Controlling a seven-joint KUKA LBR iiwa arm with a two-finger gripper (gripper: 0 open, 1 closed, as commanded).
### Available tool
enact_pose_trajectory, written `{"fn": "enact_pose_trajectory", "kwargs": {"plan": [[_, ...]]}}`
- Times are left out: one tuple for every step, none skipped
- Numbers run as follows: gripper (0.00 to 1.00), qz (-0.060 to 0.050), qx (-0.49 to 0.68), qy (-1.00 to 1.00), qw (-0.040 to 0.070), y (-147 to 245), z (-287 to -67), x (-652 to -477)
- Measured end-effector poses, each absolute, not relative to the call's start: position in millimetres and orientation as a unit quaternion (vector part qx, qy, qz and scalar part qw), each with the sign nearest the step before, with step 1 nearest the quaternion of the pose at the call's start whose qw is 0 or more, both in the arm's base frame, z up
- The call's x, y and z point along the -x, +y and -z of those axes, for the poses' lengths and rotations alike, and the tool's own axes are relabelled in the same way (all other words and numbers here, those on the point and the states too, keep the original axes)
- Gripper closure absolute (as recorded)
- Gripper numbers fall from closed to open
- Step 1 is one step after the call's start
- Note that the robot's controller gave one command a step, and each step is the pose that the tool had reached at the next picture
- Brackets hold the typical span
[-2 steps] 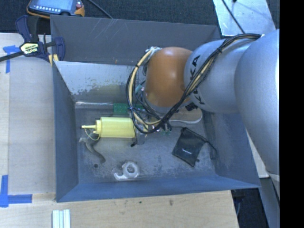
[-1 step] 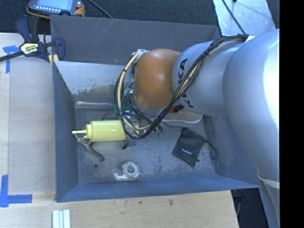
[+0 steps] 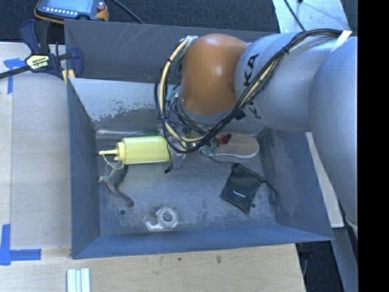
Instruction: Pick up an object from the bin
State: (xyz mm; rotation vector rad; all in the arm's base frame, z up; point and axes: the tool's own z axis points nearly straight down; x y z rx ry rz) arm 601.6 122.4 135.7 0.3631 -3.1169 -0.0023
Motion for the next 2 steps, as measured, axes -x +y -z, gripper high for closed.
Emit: {"fn": "enact_pose_trajectory", "kwargs": {"plan": [[1.0,0.0,-0.111,-0.994,-0.008,138.1,-150.4,-618.5],[1.0,0.001,-0.113,-0.994,-0.006,143.8,-137.7,-617.0]]}}
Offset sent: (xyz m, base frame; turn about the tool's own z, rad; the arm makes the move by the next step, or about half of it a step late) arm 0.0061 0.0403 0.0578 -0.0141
